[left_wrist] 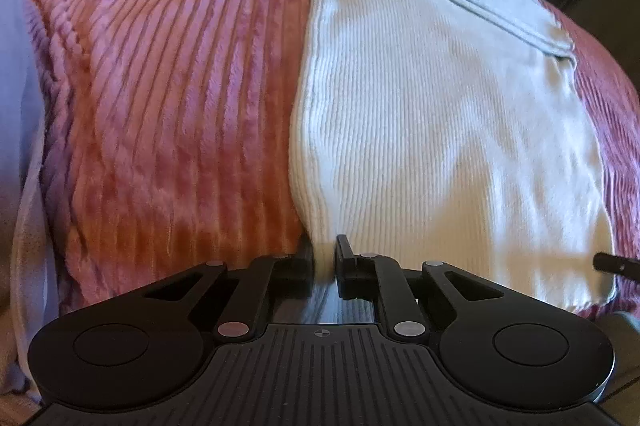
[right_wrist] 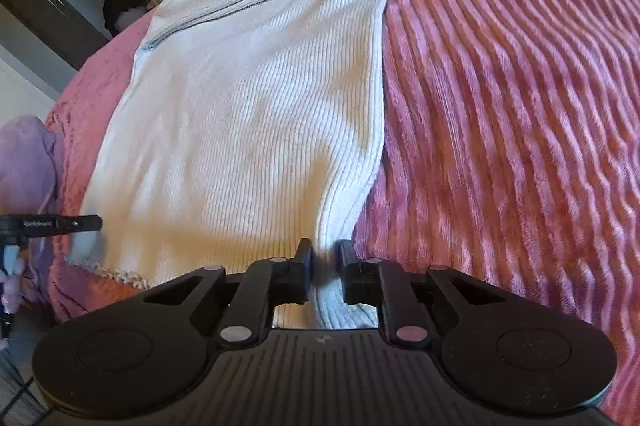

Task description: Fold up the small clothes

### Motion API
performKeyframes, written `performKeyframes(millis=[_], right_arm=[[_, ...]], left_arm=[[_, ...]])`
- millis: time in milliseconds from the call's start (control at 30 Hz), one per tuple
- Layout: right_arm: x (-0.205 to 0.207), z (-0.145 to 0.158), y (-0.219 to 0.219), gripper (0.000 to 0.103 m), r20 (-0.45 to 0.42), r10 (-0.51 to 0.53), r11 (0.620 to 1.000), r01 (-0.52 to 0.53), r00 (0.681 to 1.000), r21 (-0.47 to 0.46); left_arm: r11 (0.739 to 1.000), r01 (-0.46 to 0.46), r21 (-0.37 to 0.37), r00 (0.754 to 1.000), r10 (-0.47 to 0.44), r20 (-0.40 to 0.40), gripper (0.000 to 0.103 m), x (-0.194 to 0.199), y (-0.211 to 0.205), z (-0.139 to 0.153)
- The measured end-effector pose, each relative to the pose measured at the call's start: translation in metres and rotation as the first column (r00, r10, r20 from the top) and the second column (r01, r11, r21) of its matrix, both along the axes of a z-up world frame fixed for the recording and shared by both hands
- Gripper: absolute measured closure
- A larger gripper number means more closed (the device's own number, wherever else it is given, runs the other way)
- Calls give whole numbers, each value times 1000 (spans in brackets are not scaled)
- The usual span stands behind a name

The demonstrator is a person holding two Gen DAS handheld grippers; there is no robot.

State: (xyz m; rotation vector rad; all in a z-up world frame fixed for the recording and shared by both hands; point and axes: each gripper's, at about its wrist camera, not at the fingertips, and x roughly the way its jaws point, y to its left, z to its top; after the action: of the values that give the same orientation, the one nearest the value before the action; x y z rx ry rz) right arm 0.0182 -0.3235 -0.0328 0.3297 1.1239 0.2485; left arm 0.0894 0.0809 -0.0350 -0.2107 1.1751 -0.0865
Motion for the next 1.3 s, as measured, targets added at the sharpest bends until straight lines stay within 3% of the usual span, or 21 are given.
performKeyframes(millis=[167,367,533,633,800,933,1067,1133,1200,1300], right_arm=[[-2,12,17,91,41,50,993,-45,998,-112],[1,23,21,96,76,56,985,-42,996,-166],[2,33,23,96,105,71,986,-53,992,-159],[2,35,22,96,107,59,993,-47,993,-111],[13,40,13,97,102,-3,998,-4,995,67],[34,47,4,98,123,-89,974,60,988,217],[70,55,-6,99,171,-203,946,148,964,288],[92,56,-10,102,186,-267,932,203,946,301],[113,58,-12,103,229,-303,935,244,925,256],[134,62,-8,102,293,-284,958,259,913,121]], left_arm=[[1000,-6,1,1000,6,25,90,-1,3,5],[1000,-26,-8,998,26,58,91,-3,8,12],[999,-16,-43,996,20,88,91,-4,8,19],[994,-13,-106,995,24,99,91,-5,12,26],[968,5,-251,992,26,123,91,0,22,45],[944,16,-330,984,43,170,91,18,30,69],[921,-20,-389,967,117,227,92,49,40,92],[927,-39,-374,954,146,262,92,72,40,101],[940,-46,-338,952,143,270,92,95,37,103],[979,37,-203,954,25,298,83,107,26,98]])
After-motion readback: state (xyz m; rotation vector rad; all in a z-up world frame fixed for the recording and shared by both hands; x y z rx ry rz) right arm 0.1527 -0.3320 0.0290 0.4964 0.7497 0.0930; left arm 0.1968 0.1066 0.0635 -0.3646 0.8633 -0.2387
